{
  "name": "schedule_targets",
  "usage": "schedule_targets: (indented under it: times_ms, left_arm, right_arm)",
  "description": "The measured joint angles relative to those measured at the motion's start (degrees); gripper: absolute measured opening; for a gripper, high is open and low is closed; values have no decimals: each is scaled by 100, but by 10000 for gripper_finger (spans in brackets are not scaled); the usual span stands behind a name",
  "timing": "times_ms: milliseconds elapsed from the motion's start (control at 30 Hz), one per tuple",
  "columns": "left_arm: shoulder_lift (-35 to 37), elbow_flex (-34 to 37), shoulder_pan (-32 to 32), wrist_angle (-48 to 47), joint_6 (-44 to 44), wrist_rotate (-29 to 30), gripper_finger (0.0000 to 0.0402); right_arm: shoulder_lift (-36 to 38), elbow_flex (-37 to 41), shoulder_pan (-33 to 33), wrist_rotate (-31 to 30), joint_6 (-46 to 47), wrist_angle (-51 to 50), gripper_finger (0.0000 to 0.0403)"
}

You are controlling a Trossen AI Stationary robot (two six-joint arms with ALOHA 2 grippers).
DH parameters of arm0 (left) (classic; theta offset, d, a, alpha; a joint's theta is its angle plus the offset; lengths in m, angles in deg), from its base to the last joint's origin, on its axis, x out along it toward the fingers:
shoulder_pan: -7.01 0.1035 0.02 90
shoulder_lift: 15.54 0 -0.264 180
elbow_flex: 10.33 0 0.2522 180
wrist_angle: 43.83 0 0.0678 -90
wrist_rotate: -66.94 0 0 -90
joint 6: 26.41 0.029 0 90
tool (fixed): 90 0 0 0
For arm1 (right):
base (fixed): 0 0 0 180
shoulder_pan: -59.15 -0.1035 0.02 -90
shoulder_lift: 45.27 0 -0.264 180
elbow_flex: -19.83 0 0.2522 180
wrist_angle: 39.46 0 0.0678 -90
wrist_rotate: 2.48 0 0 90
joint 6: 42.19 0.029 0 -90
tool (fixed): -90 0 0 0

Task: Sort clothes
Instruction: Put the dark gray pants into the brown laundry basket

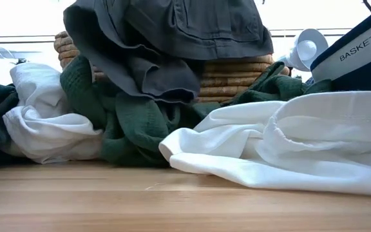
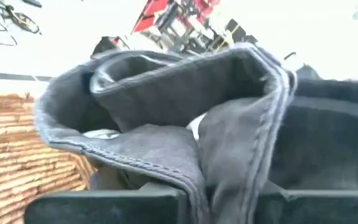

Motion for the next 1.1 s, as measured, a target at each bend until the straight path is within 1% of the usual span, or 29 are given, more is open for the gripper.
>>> schedule_targets:
  times_ms: [133, 200, 367, 533, 633, 700, 800, 833, 900, 1000, 1100]
  left_arm:
    - [-27, -2, 17, 331, -169, 17, 15]
    - [-90, -2, 19, 508, -251, 21, 16]
    - [-266, -2, 19, 566, -464, 70, 17]
    - [-378, -2, 19, 616, -688, 7, 17]
    - [-394, -2, 19, 690, -816, -55, 17]
    - [-394, -2, 17, 757, -822, -139, 17]
    - [-394, -2, -3, 853, -824, -338, 17]
    - [-394, -2, -3, 855, -821, -398, 17]
    - [-394, -2, -3, 854, -752, -503, 17]
    - [-390, -2, -3, 839, -623, -549, 17]
    - [-355, -3, -5, 747, -439, -613, 17]
  right_arm:
    - [-103, 0, -31, 18, 122, -4, 92]
    - [-154, 0, -31, 23, 235, -4, 127]
    - [-319, 0, -38, -62, 502, 199, 217]
    - [-427, 0, -42, -561, 697, 234, 293]
    - [-522, 0, -42, -828, 945, 245, 320]
    - [-587, 0, -42, -1227, 1015, 201, 327]
    - [-673, 0, -40, -1809, 999, 151, 313]
    - [-694, 0, -40, -1929, 990, 152, 300]
    - [-708, 0, -16, -1960, 949, 149, 266]
    - [-704, 0, -5, -1951, 895, 151, 187]
    - [-690, 9, -5, -1943, 726, 155, 84]
